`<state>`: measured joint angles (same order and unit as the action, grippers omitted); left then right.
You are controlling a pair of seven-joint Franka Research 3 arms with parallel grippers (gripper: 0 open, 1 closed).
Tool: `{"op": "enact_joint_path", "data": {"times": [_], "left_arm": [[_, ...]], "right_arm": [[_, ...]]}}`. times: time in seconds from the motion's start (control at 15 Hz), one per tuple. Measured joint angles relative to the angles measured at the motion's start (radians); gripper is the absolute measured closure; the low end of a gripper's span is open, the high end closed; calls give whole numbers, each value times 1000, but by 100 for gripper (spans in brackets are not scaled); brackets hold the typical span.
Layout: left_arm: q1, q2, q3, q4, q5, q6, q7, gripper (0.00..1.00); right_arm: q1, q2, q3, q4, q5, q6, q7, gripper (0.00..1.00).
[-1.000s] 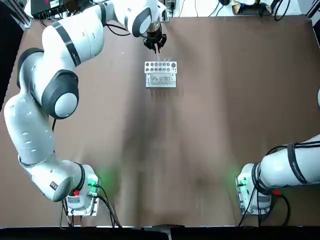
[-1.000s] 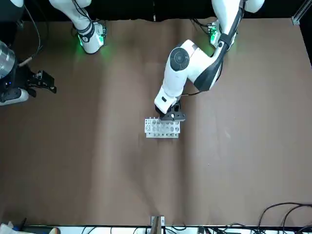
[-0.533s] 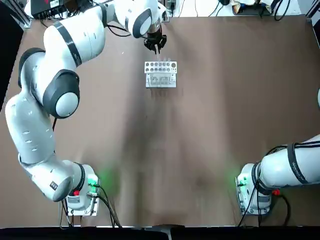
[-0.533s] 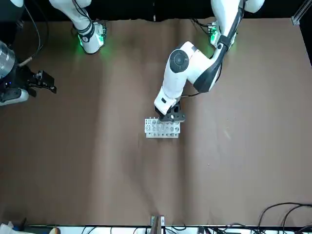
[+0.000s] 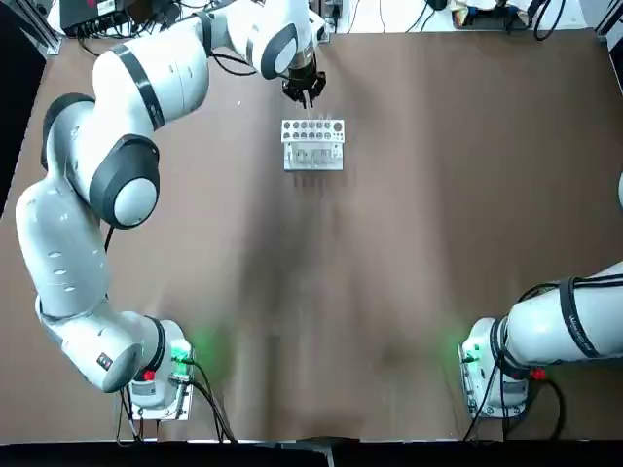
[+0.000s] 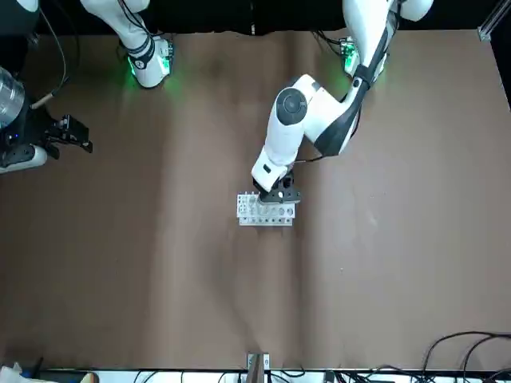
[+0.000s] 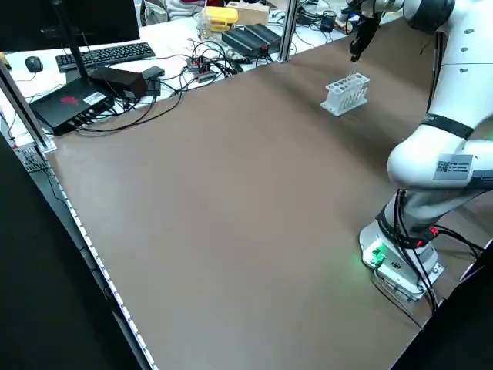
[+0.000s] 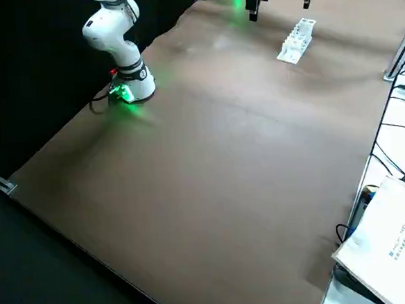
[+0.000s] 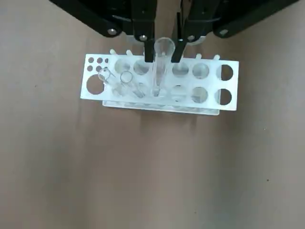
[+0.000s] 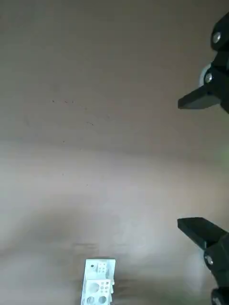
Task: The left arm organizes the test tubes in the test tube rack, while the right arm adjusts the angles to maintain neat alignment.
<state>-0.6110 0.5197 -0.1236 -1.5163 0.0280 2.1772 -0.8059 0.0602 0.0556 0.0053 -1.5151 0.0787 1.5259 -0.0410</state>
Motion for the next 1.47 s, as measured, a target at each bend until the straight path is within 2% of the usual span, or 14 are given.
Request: {"op": "enact_joint_path", "data": {"times": [1.27,1.33,1.47], "left_arm": [[-1,32,2,0,13,36,0,78],[-1,32,2,1,13,37,0,74],[-1,32,3,3,13,38,0,56]], "right_arm": [[0,0,-1,0,0,5,0,0],[0,0,-1,0,0,5,0,0],[0,0,-1,0,0,5,0,0]]}}
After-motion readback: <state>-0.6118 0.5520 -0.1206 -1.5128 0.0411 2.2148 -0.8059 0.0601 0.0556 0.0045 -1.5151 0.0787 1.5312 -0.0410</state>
